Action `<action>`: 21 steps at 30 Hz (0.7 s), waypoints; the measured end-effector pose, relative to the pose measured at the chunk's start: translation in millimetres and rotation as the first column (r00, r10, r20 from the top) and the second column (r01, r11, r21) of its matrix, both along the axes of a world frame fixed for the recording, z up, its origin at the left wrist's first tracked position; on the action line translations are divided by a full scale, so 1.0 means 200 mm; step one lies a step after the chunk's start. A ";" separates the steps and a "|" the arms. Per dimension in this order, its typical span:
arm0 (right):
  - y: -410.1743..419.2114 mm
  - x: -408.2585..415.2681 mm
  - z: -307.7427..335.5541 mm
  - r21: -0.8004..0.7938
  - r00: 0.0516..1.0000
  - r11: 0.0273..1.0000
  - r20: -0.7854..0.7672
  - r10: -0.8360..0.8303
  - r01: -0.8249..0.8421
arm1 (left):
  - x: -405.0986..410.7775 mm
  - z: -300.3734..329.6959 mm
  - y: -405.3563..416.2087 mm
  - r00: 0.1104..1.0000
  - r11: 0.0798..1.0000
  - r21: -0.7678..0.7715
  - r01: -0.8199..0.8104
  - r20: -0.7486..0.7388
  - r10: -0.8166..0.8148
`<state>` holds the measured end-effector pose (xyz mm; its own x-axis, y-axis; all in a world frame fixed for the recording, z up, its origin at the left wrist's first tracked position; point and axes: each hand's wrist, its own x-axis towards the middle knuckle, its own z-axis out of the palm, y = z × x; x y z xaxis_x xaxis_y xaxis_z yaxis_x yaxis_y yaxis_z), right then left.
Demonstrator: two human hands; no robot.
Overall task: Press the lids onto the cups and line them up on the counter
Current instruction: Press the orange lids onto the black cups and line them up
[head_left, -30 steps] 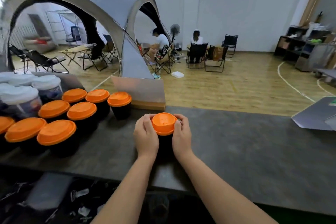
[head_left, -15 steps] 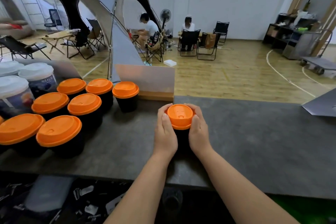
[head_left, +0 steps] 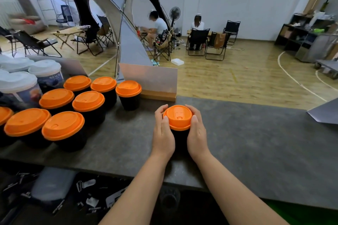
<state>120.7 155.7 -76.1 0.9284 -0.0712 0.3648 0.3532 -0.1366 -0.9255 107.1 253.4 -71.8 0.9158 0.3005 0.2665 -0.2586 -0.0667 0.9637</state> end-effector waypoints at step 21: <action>-0.02 -0.05 0.08 0.007 0.991 0.993 -0.071 0.115 -0.114 | -0.04 0.04 -0.01 0.993 0.978 0.178 -0.110 0.058 0.101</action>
